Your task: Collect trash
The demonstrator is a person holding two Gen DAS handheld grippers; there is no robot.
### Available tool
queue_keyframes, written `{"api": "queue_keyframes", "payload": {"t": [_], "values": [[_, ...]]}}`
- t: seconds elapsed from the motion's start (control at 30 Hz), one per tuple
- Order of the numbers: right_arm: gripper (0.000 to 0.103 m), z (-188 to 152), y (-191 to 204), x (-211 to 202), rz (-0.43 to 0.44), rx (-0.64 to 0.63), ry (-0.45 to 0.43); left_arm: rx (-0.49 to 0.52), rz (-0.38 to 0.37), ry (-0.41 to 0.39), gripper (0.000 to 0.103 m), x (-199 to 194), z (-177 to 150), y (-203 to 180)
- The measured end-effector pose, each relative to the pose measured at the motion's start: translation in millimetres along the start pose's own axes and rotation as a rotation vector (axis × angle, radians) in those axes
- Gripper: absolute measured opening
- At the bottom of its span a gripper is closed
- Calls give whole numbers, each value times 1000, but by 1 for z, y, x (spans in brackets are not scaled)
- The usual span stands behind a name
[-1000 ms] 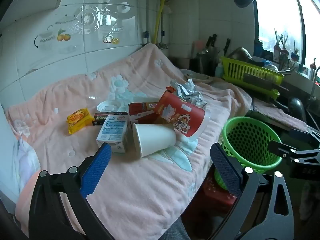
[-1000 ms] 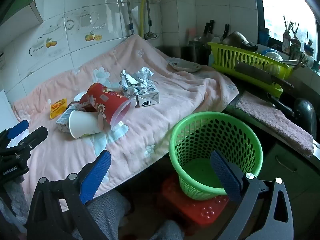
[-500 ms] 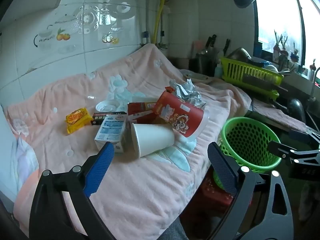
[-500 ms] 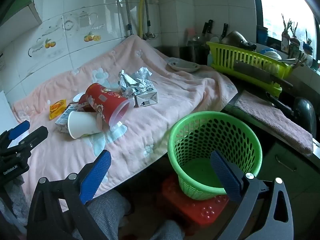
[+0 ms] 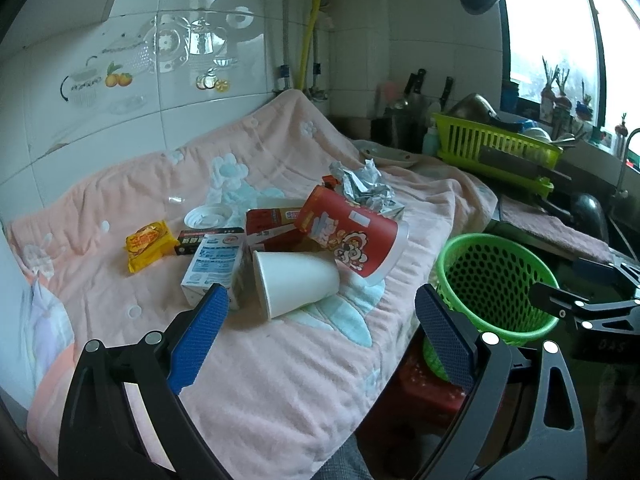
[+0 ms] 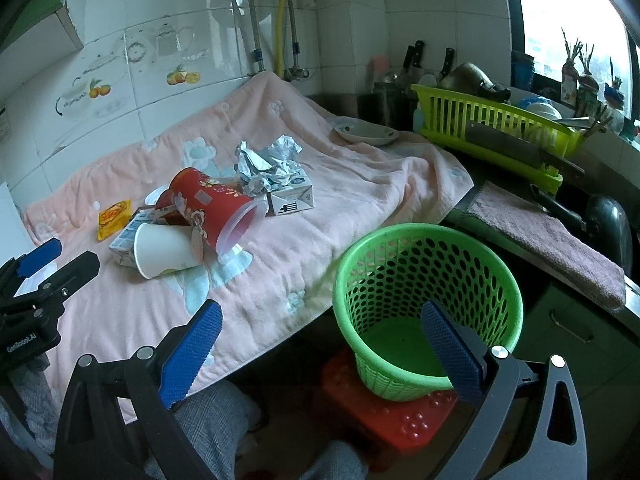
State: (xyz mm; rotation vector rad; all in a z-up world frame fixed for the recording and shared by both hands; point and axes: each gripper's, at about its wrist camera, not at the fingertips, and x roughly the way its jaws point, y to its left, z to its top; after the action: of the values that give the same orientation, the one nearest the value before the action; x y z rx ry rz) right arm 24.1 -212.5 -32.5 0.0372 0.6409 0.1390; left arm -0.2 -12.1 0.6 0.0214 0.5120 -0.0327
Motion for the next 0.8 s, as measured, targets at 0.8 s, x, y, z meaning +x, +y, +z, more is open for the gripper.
{"api": "queue_keyframes", "payload": {"t": [0.8], "values": [[97, 1, -7, 3, -2, 11, 7, 5, -19, 11, 93, 9, 2, -5]]}}
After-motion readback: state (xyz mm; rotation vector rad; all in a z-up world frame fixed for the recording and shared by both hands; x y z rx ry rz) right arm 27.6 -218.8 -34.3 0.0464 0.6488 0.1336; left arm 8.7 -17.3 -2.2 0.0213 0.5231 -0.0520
